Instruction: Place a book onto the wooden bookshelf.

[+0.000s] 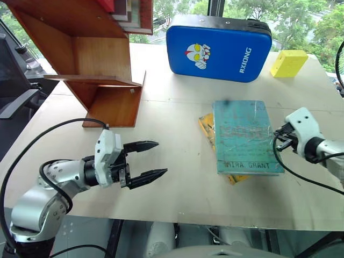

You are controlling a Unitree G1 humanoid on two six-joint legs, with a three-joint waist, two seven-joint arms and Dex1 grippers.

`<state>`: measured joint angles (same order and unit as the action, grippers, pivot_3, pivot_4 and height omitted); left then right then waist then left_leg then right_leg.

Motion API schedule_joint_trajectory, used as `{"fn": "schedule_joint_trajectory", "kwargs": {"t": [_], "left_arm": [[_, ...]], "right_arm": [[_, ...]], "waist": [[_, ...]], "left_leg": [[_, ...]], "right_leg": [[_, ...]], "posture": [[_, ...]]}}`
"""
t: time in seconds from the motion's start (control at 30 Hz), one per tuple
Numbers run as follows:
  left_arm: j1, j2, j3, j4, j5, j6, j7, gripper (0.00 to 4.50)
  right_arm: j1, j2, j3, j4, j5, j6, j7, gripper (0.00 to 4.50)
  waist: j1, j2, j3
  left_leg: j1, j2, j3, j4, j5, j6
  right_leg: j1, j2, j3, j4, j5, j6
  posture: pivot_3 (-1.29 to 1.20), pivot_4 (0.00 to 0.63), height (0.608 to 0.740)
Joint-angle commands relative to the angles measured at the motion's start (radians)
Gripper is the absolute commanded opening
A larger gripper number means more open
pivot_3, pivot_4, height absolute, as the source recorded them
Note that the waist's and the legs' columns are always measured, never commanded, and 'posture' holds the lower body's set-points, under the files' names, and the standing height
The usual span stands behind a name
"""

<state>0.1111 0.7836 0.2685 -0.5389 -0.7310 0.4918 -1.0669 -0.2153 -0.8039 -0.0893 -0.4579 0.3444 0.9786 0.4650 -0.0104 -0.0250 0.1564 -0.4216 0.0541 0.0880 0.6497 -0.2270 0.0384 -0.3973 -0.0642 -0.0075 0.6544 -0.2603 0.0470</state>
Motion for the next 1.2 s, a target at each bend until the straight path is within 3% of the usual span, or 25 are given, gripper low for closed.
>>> {"fn": "schedule_joint_trajectory", "kwargs": {"t": [0.03, 0.2, 0.3, 0.43, 0.53, 0.7, 0.87, 1.2], "left_arm": [[0.012, 0.006, 0.018, -0.040, -0.009, -0.010, 0.013, 4.50], [-0.017, -0.004, 0.006, -0.028, 0.009, 0.002, 0.079, 4.50], [-0.067, -0.022, -0.007, -0.001, 0.004, 0.062, 0.178, 4.50], [-0.151, -0.008, -0.053, 0.041, -0.028, 0.249, 0.294, 4.50], [-0.297, -0.028, -0.067, 0.146, -0.209, 0.482, 0.322, 4.50], [-0.574, -0.132, -0.084, 0.473, -0.343, 0.808, 0.393, 4.50], [-0.773, -0.213, -0.157, 0.758, -0.286, 0.920, 0.349, 4.50], [-1.020, -0.399, -0.442, 1.324, 0.023, 0.662, -0.064, 4.50]], "right_arm": [[-0.026, 0.016, 0.012, -0.036, 0.000, -0.005, 0.005, 0.07], [-0.006, 0.074, 0.050, -0.043, -0.027, -0.083, 0.000, 0.07], [0.041, 0.108, -0.032, -0.054, 0.005, -0.177, 0.030, 0.07], [0.180, 0.056, -0.112, -0.031, -0.054, -0.396, 0.105, 0.07], [0.320, 0.067, -0.267, 0.008, 0.058, -0.537, 0.272, 0.07], [0.525, 0.091, -0.463, -0.038, 0.238, -0.645, 0.491, 2.26], [0.668, 0.100, -0.600, -0.175, 0.422, -0.596, 0.545, 4.47], [0.833, 0.214, -0.697, -0.388, 0.441, -0.637, 0.414, 4.47]], "waist": [[-0.001, 0.000, 0.000], [0.000, 0.000, 0.000], [0.006, 0.000, 0.000], [0.017, 0.000, 0.000], [0.029, -0.001, 0.000], [0.021, -0.001, 0.000], [0.002, -0.003, 0.001], [0.010, -0.004, 0.001]], "left_leg": [[0.000, 0.000, 0.000, 0.000, 0.000, 0.000], [0.000, 0.000, 0.000, 0.000, 0.000, 0.000], [0.000, 0.000, 0.000, 0.001, 0.000, 0.000], [0.000, -0.001, -0.001, 0.001, 0.000, 0.000], [0.000, -0.001, -0.001, 0.001, 0.000, 0.000], [0.001, -0.001, -0.006, 0.003, 0.000, 0.000], [0.005, -0.005, -0.007, 0.003, 0.000, 0.000], [0.004, -0.007, -0.007, 0.002, 0.000, 0.000]], "right_leg": [[0.000, 0.000, 0.000, 0.000, 0.000, 0.000], [0.000, 0.000, 0.000, 0.001, 0.000, 0.000], [0.000, 0.000, 0.000, 0.001, 0.000, 0.000], [0.000, 0.001, 0.000, 0.000, 0.002, 0.004], [0.001, 0.001, -0.001, 0.001, 0.002, 0.004], [0.004, 0.003, -0.003, 0.003, 0.002, 0.005], [0.007, 0.004, -0.002, 0.004, 0.001, 0.005], [0.007, 0.002, -0.002, 0.002, 0.002, 0.004]], "posture": [[0.00, 0.150, 0.740], [0.00, 0.150, 0.740], [0.00, 0.150, 0.740], [0.00, 0.150, 0.740], [0.00, 0.150, 0.740], [0.00, 0.150, 0.740], [0.00, 0.150, 0.740], [0.00, 0.150, 0.740]]}}
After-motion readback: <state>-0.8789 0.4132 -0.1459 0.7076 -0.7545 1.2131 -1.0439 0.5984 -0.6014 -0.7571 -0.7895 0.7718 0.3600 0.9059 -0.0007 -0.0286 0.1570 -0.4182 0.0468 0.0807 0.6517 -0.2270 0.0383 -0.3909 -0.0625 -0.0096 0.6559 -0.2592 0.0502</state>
